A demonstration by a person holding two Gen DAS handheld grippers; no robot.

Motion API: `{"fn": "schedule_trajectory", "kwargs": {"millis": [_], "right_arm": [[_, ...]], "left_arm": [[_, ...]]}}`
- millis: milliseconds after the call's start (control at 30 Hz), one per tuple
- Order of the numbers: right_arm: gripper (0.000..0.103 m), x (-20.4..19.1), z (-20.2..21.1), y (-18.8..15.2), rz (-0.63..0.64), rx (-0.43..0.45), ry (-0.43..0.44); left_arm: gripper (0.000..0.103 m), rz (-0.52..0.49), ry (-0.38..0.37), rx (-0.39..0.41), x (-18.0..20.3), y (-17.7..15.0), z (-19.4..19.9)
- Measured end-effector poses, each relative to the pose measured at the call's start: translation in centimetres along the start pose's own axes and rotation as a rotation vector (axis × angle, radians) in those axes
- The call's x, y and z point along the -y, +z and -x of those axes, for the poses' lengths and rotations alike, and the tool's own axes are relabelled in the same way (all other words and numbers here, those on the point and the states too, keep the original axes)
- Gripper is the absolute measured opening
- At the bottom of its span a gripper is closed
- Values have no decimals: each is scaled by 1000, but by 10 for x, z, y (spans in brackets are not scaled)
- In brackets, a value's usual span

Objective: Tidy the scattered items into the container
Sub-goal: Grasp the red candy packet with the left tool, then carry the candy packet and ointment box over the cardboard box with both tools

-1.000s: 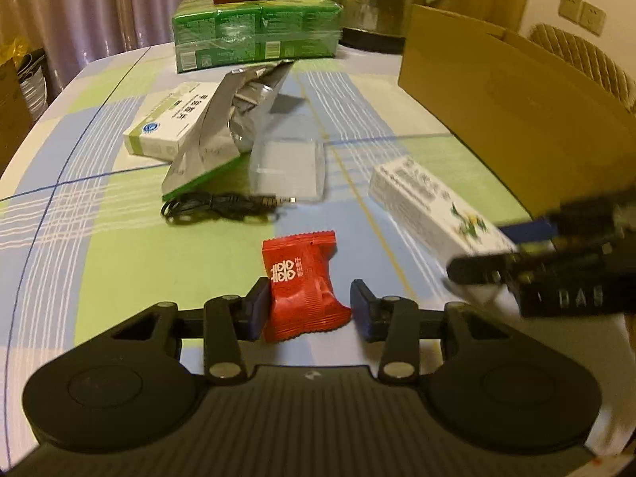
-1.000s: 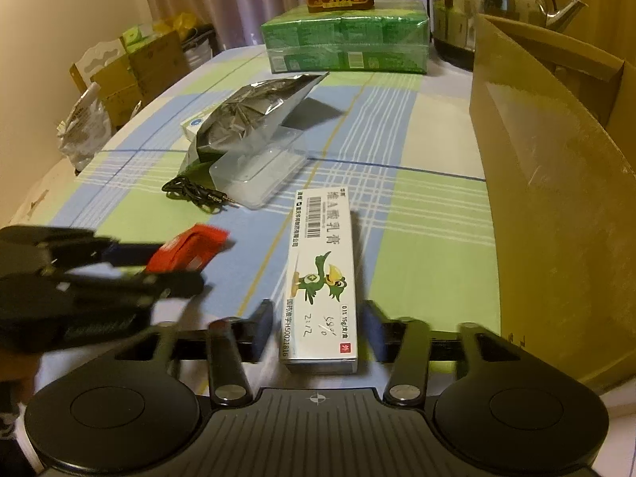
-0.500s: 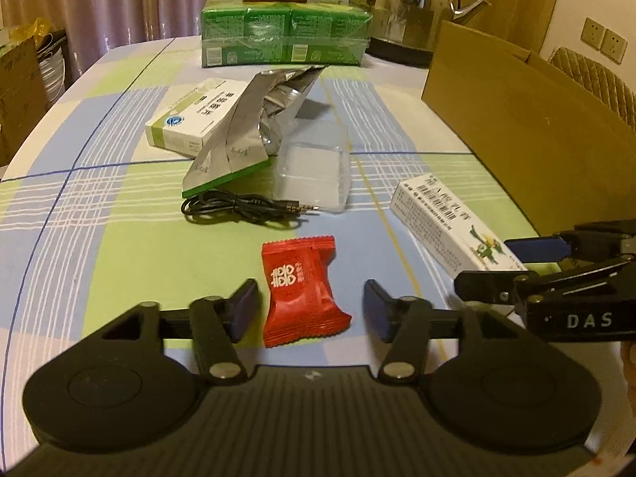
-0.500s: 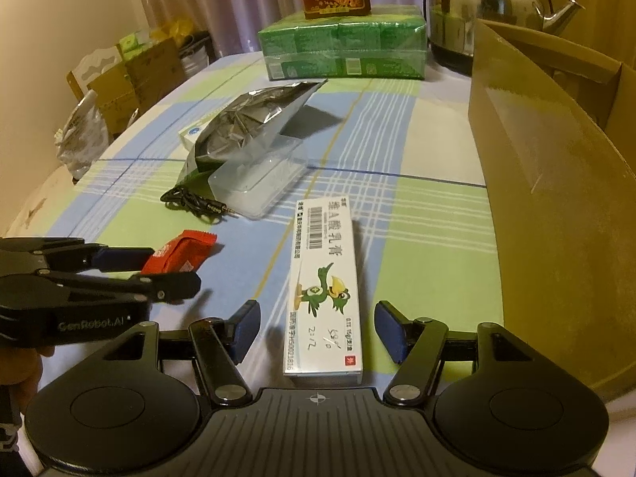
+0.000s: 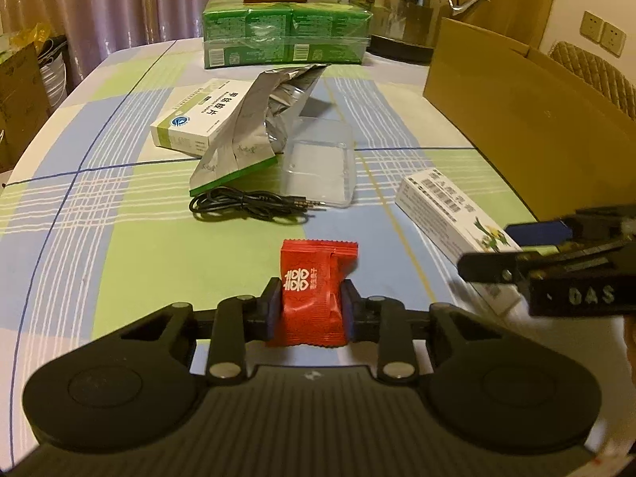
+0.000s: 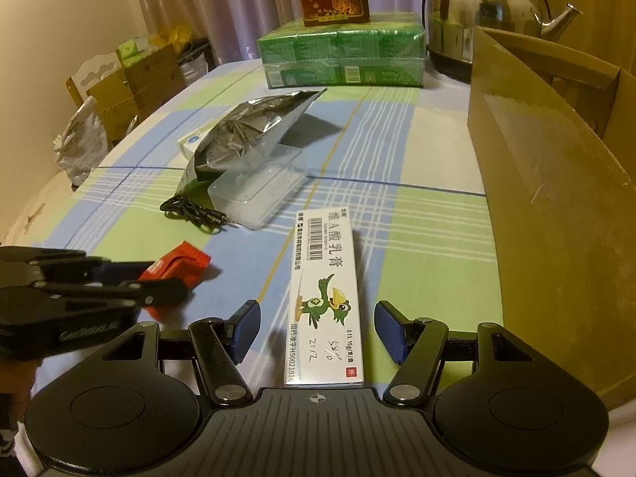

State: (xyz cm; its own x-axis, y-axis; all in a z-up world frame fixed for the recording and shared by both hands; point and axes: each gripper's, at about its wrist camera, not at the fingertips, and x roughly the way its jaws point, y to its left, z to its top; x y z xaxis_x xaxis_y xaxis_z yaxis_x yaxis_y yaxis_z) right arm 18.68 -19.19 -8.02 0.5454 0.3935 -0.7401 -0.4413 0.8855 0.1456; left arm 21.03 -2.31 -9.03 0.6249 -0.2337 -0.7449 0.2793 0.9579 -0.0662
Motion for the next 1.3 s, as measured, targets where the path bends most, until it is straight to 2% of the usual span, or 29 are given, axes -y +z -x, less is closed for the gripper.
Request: {"fn": "schedule_trajectory", "kwargs": {"millis": [233,267,300,333,367,533,867,1300], "right_arm": [[61,-4,-12,4,19,-16,-26],[58,-4,-14,4,14,-21,-31],[45,-4,-15,4,14,-22,-39],[38,-5,-17,5,20,-27,-48],[36,-6,-17,5,26,-31,-55],[36,-14,-1,5,33,-18,-51],[36,-20,65,2,-27,58,-31],[36,-25,153,-2,-43,183,-28]], "left_arm": [[25,17,-8,-2,0,-12,13],[25,18,-8,-5,0,-12,13],[25,16,-8,-8,0,-13,14],[25,14,-9,-9,0,-14,15],[25,11,-11,-11,1,-14,15],[25,-3,-20,0,9,-14,25],[25,-30,-31,43,33,-13,66],[25,-94,-41,117,71,-7,121]]}}
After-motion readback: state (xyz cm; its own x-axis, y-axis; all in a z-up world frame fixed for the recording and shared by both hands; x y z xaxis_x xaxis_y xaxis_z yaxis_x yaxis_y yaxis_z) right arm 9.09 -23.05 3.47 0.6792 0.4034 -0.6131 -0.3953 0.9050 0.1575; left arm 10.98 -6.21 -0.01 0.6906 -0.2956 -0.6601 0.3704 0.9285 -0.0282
